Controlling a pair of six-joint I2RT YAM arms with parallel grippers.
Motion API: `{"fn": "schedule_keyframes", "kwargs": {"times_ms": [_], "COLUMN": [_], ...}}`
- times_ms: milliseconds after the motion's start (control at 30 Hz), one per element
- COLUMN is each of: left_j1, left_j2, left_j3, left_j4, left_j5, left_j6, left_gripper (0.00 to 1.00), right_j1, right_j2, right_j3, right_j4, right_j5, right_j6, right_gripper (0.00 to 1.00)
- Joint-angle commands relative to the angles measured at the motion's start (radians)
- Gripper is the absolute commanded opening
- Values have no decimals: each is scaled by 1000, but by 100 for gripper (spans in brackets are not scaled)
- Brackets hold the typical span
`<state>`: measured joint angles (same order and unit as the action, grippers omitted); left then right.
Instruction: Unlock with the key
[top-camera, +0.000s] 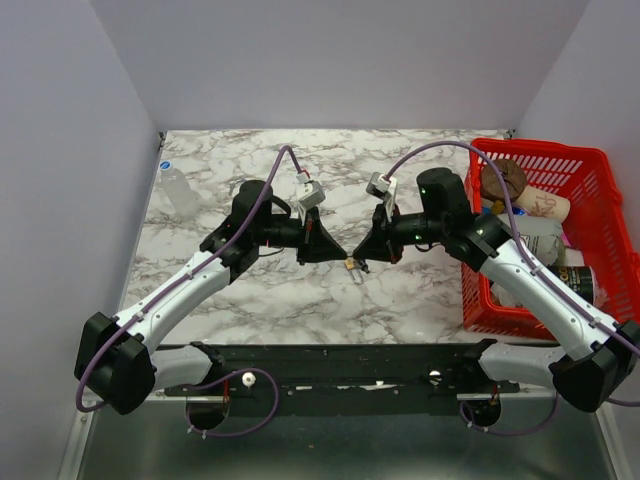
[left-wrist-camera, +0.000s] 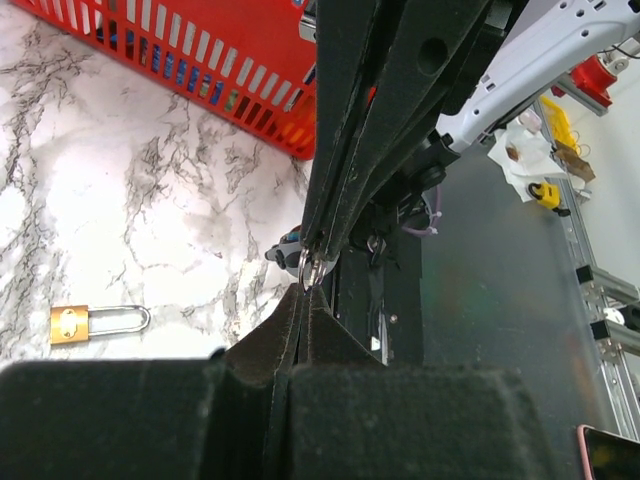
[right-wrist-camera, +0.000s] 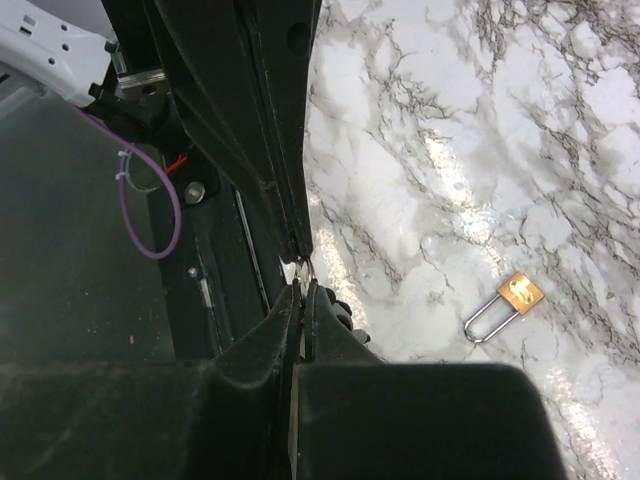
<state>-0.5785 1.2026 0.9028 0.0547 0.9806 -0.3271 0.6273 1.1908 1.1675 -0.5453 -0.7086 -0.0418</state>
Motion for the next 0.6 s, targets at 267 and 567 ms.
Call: {"fn": "schedule_keyframes", "kwargs": {"times_ms": [267, 567], "left_j1": [-11, -11], "left_j2": [-49, -54], "left_j3": [42, 41], "left_j4": [-82, -87], "left_j5": [-97, -80], "left_j6": [95, 105], "left_gripper": [71, 67], "right_j1": [6, -8], "right_j2": [13, 29], "right_j3": [-8, -11], "right_j4": [42, 130], "right_j5": [54, -9], "right_j6": [103, 214], "right_gripper": [1, 1]}}
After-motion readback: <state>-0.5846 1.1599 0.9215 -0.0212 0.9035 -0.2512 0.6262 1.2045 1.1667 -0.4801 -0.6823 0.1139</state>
